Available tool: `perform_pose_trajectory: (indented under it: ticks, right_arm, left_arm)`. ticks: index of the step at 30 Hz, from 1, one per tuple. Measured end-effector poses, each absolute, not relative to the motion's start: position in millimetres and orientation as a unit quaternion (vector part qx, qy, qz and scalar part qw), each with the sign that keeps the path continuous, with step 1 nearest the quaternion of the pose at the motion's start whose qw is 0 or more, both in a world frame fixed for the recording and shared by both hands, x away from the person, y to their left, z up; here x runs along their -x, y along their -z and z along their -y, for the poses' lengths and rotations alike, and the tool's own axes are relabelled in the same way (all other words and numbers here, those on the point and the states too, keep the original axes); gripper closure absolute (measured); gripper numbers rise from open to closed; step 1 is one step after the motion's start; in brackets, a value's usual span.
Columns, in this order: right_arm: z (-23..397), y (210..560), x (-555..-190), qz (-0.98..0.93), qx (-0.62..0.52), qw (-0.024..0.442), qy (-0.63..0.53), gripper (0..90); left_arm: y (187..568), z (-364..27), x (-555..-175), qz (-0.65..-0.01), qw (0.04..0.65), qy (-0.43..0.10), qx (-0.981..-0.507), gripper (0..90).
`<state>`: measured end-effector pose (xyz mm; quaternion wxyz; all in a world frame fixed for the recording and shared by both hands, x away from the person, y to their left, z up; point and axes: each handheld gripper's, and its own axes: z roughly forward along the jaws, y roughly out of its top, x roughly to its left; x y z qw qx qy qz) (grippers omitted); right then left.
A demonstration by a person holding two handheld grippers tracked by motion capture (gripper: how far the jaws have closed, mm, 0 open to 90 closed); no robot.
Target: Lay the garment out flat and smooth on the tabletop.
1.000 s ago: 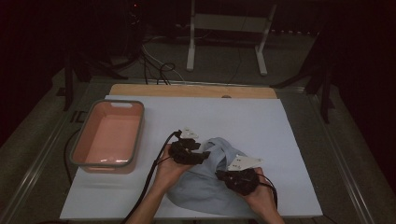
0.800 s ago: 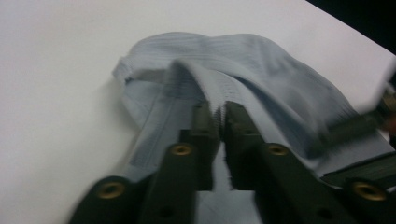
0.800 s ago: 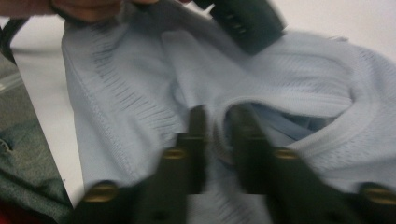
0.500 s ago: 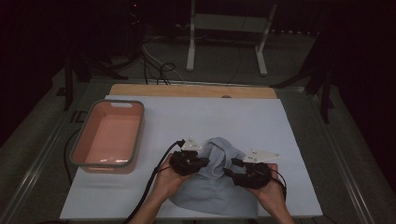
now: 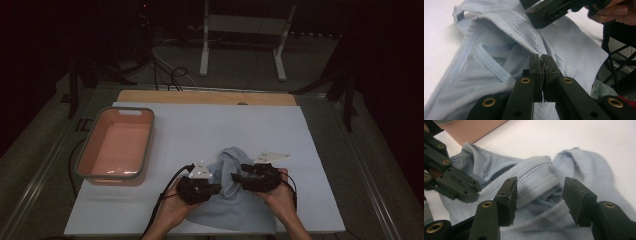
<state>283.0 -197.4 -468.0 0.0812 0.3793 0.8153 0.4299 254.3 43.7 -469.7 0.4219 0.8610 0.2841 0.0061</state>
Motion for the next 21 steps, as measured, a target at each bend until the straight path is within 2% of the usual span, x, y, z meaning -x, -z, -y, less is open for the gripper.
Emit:
perform_pose_trajectory:
  ticks: [2,5,10,16,21]
  right_arm:
    - [192.7,472.9,-287.1,-0.816,-0.384,0.069,-0.426,46.3]
    - [186.3,479.3,-291.7,-0.817,-0.392,0.055,-0.42,52.3]
    - [180.2,482.2,-291.8,-0.827,-0.384,0.047,-0.407,85.6]
    - [180.6,476.1,-285.5,-0.829,-0.372,0.067,-0.412,89.1]
    - [185.8,467.8,-281.6,-0.817,-0.371,0.068,-0.437,89.3]
  left_arm:
    - [471.3,-44.9,-253.5,-0.284,0.421,-0.004,-0.862,88.1]
    - [472.2,-45.6,-251.8,-0.283,0.422,-0.003,-0.861,87.9]
    - [471.4,-47.4,-251.6,-0.28,0.423,-0.003,-0.862,87.4]
    - [465.2,-53.1,-254.3,-0.284,0.437,-0.009,-0.853,82.0]
    - [464.3,-52.2,-254.1,-0.276,0.435,-0.008,-0.857,83.1]
